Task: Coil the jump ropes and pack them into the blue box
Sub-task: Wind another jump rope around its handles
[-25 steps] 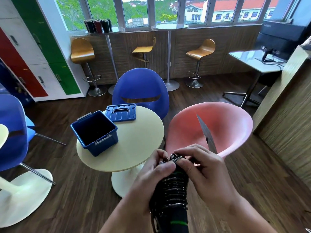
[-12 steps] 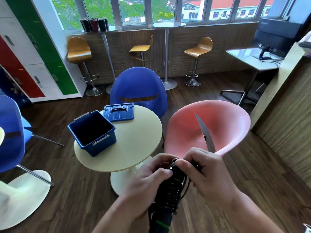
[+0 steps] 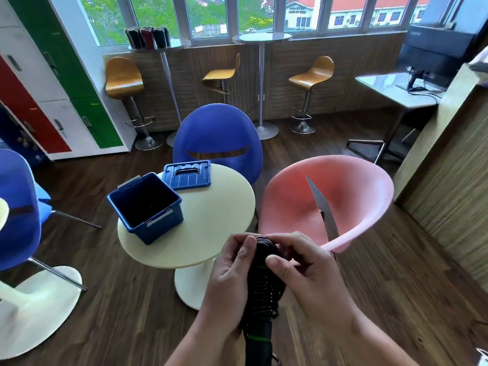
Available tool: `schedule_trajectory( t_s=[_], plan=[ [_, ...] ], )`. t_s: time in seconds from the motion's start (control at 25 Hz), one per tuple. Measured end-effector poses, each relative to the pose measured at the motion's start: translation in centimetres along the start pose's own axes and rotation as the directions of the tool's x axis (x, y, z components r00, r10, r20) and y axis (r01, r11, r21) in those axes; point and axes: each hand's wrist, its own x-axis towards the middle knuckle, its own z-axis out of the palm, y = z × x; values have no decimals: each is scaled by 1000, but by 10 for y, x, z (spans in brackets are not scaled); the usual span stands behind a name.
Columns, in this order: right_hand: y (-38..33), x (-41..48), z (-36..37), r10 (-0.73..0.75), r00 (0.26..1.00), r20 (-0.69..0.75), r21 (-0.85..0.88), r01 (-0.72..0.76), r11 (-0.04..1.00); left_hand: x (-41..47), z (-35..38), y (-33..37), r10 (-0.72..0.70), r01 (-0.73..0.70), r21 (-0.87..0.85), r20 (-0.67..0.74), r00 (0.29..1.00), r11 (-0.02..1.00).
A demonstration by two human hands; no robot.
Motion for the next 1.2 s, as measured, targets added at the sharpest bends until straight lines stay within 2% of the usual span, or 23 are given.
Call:
schedule_trajectory(
  t_s=[0.2, 0.36, 0.48, 0.64, 0.84, 1.0, 1.2],
  plan=[
    [-2, 2, 9, 2, 999, -45, 91, 2, 996, 4, 2, -2, -9, 7, -55, -29, 1000, 998],
    [-9, 4, 10, 47, 997, -59, 190, -35, 981, 4, -1, -2, -8, 12, -110, 43, 999, 994],
    [-13, 8, 10, 69, 995, -71, 181, -55, 982, 3, -2, -3, -22, 33, -151, 73, 997, 988],
    [-16, 12, 13, 181, 981, -75, 232, -160, 960, 5, -6, -2, -40, 47, -149, 52, 998, 988],
    [-19, 13, 21, 333, 942, -51, 351, -295, 889, 2, -1, -5, -72, 60, -206, -50, 996, 977],
    [-19, 11, 19, 293, 953, -82, 330, -251, 910, 2, 0, -2, -37, 27, -147, -63, 997, 989],
    [-9, 0, 11, 264, 961, -81, 128, -253, 959, 6, -3, 0, 40, -38, 21, -89, 995, 999]
  ],
)
